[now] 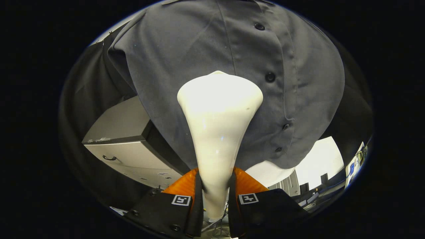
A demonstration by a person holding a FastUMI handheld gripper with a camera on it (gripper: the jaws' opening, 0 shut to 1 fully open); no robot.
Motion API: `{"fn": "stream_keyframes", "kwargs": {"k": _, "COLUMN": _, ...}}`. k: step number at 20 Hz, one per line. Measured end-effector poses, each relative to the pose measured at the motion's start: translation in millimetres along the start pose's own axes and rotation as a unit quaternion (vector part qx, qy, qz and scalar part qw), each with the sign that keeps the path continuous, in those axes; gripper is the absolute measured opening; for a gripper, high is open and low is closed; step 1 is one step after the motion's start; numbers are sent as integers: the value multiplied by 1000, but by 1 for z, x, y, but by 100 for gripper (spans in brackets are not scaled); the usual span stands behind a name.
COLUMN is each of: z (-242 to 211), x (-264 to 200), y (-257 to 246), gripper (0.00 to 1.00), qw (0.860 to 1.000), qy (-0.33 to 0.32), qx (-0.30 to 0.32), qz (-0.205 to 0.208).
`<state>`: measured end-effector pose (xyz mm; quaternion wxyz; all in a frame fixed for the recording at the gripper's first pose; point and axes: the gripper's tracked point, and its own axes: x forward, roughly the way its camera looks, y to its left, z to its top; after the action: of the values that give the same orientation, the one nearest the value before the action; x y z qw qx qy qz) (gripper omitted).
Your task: Iron the clothes twice with a garment steamer, once on the left side and once on the right side.
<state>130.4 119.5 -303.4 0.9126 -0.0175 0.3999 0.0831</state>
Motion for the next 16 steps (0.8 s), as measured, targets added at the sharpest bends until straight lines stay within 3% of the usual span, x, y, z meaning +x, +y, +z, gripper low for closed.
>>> {"fn": "stream_keyframes", "kwargs": {"k": 16, "z": -67, "x": 42, "y": -8, "gripper": 39, "qw": 998, "qy": 63, "qx": 23, "qz": -9}}
